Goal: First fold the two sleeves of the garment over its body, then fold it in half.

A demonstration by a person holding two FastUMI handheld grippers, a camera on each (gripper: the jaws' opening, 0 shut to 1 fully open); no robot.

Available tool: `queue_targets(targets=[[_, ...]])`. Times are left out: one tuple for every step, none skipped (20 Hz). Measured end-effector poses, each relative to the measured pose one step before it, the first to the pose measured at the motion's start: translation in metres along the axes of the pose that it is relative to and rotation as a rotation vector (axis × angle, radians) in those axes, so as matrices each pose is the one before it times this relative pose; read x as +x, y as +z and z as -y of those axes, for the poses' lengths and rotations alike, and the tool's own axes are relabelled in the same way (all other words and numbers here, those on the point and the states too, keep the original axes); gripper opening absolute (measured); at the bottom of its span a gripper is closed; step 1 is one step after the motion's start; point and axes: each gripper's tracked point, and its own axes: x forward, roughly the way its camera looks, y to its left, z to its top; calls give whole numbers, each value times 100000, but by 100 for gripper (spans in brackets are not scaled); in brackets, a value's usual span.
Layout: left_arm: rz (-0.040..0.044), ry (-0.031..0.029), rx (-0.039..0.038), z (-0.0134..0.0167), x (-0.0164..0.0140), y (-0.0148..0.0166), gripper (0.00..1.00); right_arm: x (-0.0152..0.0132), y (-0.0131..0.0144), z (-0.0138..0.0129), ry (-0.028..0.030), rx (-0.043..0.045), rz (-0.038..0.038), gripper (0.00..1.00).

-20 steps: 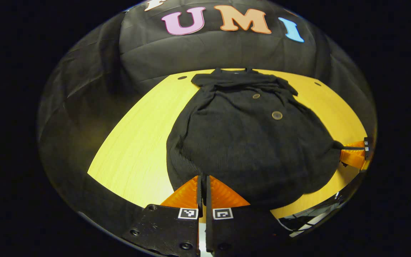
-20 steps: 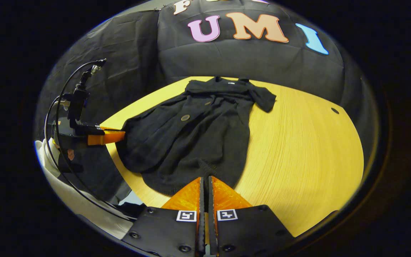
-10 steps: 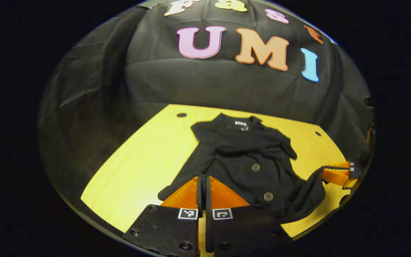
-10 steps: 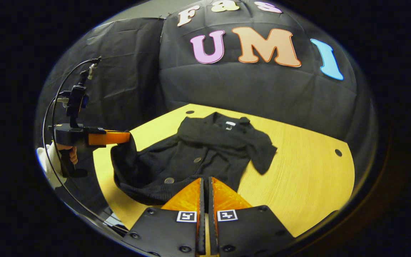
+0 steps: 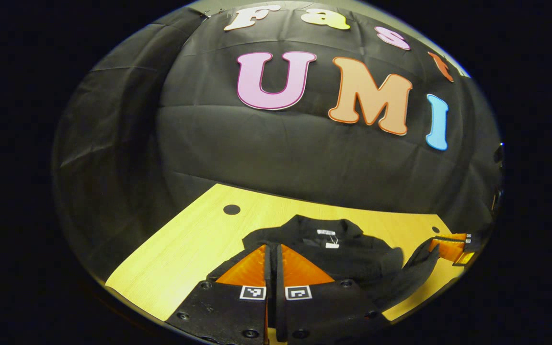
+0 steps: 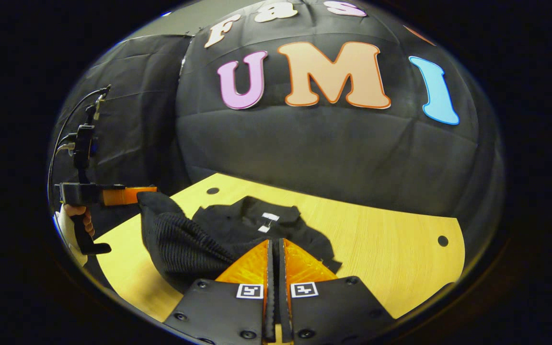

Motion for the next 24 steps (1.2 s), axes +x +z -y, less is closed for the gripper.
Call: queue_targets(targets=[[340,38,-2388,138,1620,852,0,1499,730,821,-784,523,-104,6],[-500,521,-2416,6,1592,398,0,1352,465,931,-1208,349,-706,6],[-1215,1350,-1731,-167,1441,180,0,1464,332,933,-1305,760,-1369,6],[-1490,1676,-536,-419,1303,-121,0,1420,94,682,-1303,1424,-1055,6],[-537,1530,326,-427,1108,40,0,1189,49,714,-950,1509,-1250,7],[453,1253,1217,-341,1036,198,0,1290,-34,606,-374,1396,-21,6],[-83,1011,2221,-362,898,-104,0,1051,30,712,-1515,573,-468,6],[-609,991,2415,-305,675,-277,0,748,-48,606,-1256,879,-235,6],[-645,1186,3015,-294,449,-248,0,246,-295,293,-885,1830,-288,6],[-232,3255,3313,-772,148,-44,1,286,-209,522,-1146,1801,-455,6],[-558,1629,2090,-490,49,-126,17,54,3,520,-1130,311,-586,11],[-33,1925,855,-467,-641,279,45,-291,-81,349,-964,-313,-17,41],[2301,4770,-326,-1051,-1431,632,72,-1819,589,411,-1034,-1476,1865,70],[4347,3712,-1160,-1139,-726,1548,100,206,234,986,-2645,-2765,3079,100],[5905,812,-2198,-649,-1050,1954,95,-1473,488,755,-1648,-3160,3897,99],[3959,-852,-1646,-291,-1400,1347,95,-1760,444,339,-479,-2110,3362,99],[4659,-1071,-1253,-447,-1577,1834,95,-2135,648,93,508,-1026,3518,99],[4140,-69,-859,-698,-1538,1508,95,-2192,370,-136,1520,609,3185,100],[4720,-302,-983,-334,-1456,1477,99,-2323,444,-425,1893,2953,2850,99],[4774,-291,-1271,-317,-1432,1664,94,-2190,336,-869,3301,4158,2993,99],[4036,-1408,-1024,-49,-1646,1419,95,-2484,494,-1049,2607,4148,2844,100],[3237,-1785,-490,-67,-1741,992,95,-2256,614,-1022,2169,2834,3905,99],[2108,-2057,152,103,-1593,884,96,-2112,912,-884,737,479,4394,99],[1004,-2368,996,112,-1565,412,96,-2062,1030,-489,-1227,-794,4570,99]])
